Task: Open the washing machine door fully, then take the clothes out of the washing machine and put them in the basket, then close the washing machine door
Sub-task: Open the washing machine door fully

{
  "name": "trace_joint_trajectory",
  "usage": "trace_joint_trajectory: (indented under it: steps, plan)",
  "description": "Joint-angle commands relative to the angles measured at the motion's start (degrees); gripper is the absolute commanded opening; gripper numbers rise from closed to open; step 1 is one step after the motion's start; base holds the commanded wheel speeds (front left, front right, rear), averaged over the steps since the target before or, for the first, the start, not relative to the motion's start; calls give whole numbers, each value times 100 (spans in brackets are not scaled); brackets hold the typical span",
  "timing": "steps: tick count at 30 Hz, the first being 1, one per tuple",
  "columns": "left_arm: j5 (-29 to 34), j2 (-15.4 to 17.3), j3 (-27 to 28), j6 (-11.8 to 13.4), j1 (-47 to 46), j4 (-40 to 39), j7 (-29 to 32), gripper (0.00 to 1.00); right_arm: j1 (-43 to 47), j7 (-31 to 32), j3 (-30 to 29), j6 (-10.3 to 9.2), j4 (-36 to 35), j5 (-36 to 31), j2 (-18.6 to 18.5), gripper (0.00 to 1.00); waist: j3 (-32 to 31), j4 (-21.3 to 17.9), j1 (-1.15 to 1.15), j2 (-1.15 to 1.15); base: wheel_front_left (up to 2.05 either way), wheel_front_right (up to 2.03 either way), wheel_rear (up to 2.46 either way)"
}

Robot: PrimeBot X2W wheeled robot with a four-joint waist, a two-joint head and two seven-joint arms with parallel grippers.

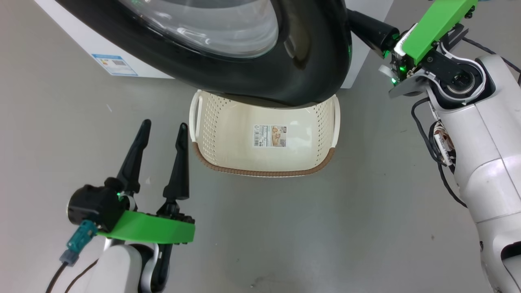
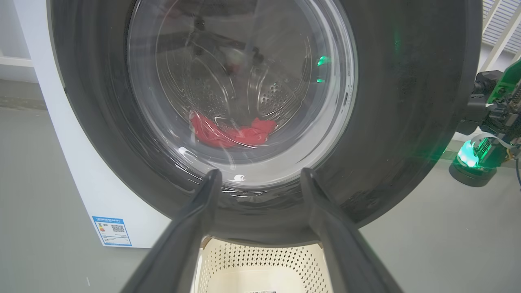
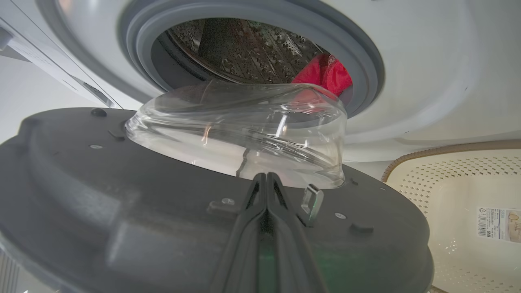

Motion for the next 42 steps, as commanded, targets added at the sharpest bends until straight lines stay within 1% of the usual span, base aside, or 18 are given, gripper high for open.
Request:
trace_joint_trajectory:
  steps: [1,8,20,32,42]
  plan:
    - [-4,103,175,21,-90,-147,-34,100,-48,49,78,28,-159,59,129,0,1,-8,0,0,0,0,0]
    - [27,103,198,6,-97,-117,-34,100,146,198,116,28,-313,120,135,0,-38,-55,0,0,0,0,0]
    - [37,103,226,31,5,-62,-34,100,861,334,147,28,-748,327,192,0,-269,-31,0,0,0,0,0]
    - [20,103,205,97,197,16,-34,100,1540,410,147,28,-1144,564,251,0,-682,141,0,0,0,0,0]
    - [11,103,156,135,404,78,-34,100,2073,503,274,28,-1272,803,313,0,-1054,297,0,0,0,0,0]
